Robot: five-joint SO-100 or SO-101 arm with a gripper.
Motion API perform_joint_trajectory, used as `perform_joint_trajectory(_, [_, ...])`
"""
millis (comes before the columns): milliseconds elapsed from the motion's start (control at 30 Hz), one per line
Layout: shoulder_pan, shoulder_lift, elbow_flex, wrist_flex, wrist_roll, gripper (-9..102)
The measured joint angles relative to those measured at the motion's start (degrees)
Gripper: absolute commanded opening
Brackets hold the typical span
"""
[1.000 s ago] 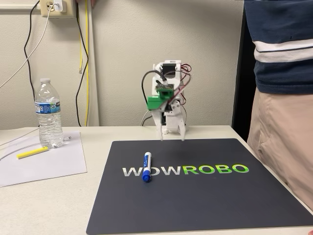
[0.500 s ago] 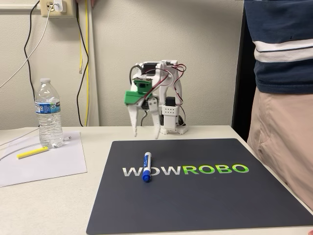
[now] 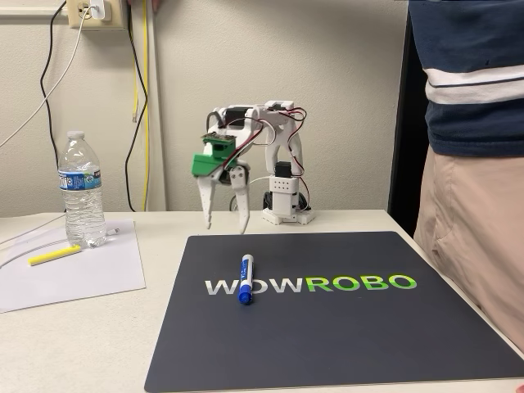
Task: Pick up the blue marker.
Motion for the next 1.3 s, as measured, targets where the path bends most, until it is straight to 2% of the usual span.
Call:
perform_joint_trajectory(233, [0.4,-3.0,0.0,0.5,-0.6,51])
perform_joint_trajectory(467, [0.4,-5.9,0.0,-0.2,-1.6,56])
perform_joint_trajectory(800, [0.4,-12.8,0.8,-6.5,-1.9,56])
perform_joint_trajectory(1033, [0.3,-17.1,0.9,-8.1,-1.9,55])
perform_joint_trajectory(1300, [-0.9,-18.1,0.9,-7.6,-1.4,41])
